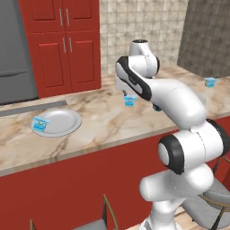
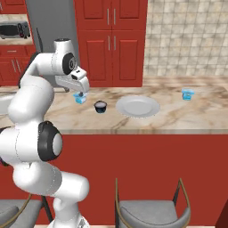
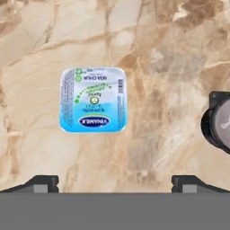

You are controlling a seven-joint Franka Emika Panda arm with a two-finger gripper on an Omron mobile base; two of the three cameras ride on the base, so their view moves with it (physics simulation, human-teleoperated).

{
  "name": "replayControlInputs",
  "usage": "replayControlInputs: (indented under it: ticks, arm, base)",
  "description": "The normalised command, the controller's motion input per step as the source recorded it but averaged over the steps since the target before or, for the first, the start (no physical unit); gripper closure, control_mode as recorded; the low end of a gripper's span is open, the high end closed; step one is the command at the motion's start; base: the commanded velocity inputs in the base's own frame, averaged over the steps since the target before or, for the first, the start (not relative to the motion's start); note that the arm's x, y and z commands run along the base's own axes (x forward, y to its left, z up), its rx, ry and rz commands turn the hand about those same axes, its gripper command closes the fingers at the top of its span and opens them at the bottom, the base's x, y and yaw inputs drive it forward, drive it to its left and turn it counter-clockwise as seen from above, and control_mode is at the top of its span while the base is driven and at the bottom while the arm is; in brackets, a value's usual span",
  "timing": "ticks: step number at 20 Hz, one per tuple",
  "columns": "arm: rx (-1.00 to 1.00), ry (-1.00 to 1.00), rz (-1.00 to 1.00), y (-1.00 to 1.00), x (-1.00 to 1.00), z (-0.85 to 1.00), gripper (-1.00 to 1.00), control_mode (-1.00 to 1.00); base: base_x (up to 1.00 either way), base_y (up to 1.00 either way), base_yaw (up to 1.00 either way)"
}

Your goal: Place two yogurt containers on each plate.

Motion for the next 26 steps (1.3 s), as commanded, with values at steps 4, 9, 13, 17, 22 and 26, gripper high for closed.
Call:
replayControlInputs:
  ticks: [4, 9, 13, 17, 22, 26]
  arm:
    - [0.0, 0.02, 0.0, 0.0, 0.39, -0.07, -1.0, -1.0]
    - [0.0, 0.0, 0.0, 0.0, 0.2, -0.2, -1.0, -1.0]
    - [0.0, 0.0, 0.0, 0.0, 0.01, -0.26, -1.0, -1.0]
    - [0.0, 0.0, 0.0, 0.0, 0.01, -0.17, -1.0, -1.0]
    - [0.0, 0.0, 0.0, 0.0, 0.23, -0.11, -1.0, -1.0]
    - [0.0, 0.0, 0.0, 0.0, 0.13, -0.06, -1.0, -1.0]
  base:
    - [0.0, 0.0, 0.0]
    - [0.0, 0.0, 0.0]
    - [0.0, 0.0, 0.0]
    - [0.0, 0.0, 0.0]
    - [0.0, 0.0, 0.0]
    - [0.0, 0.0, 0.0]
